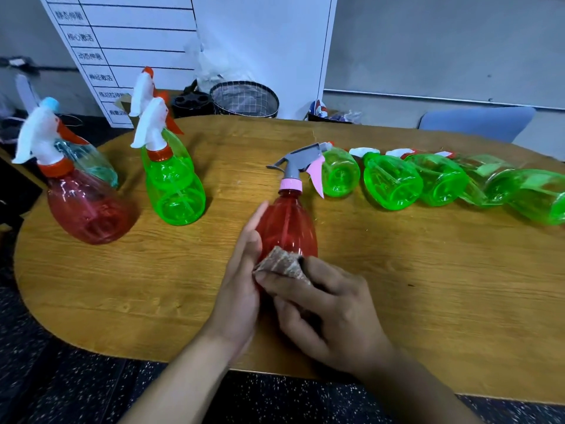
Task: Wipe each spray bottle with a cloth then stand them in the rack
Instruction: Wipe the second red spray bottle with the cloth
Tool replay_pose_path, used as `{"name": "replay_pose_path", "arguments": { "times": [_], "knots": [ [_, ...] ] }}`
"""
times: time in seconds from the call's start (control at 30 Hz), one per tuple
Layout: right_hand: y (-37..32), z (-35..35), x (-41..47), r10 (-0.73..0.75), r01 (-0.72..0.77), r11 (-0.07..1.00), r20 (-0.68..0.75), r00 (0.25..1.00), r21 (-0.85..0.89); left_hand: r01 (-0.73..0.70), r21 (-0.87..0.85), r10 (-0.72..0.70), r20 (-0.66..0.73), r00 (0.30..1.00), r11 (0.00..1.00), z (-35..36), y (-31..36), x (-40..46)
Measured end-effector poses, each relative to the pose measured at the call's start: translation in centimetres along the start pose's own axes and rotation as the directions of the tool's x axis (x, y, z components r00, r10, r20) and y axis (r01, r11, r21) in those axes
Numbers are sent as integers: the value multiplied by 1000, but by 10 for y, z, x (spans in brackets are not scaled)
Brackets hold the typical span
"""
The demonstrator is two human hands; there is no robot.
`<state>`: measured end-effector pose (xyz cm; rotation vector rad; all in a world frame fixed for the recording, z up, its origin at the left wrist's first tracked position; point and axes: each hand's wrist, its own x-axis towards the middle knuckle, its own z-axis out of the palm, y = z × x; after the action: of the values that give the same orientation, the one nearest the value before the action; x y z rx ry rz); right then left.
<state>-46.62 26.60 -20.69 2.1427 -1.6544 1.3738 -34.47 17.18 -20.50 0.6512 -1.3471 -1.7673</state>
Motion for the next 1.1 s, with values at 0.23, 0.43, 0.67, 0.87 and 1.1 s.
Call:
{"name": "replay_pose_path", "arguments": {
  "times": [0.23,0.43,0.67,0.87,1.1],
  "knots": [
    [12,-11,15,353,-265,924,-346,870,276,76,-33,-74,61,995,997,0,5,-4],
    [16,-1,14,428,-300,881,-350,833,365,111,-26,-108,106,988,993,-1,6,-2],
    [16,-1,12,407,-310,895,-304,861,321,45,107,-61,153,986,993,1,3,-7],
    [20,-2,17,475,-361,849,-256,842,386,-34,229,0,144,990,973,1,-5,-6],
    [3,-1,6,221,-208,970,-100,970,126,-10,92,6,35,999,996,-3,-5,1]
  ]
}}
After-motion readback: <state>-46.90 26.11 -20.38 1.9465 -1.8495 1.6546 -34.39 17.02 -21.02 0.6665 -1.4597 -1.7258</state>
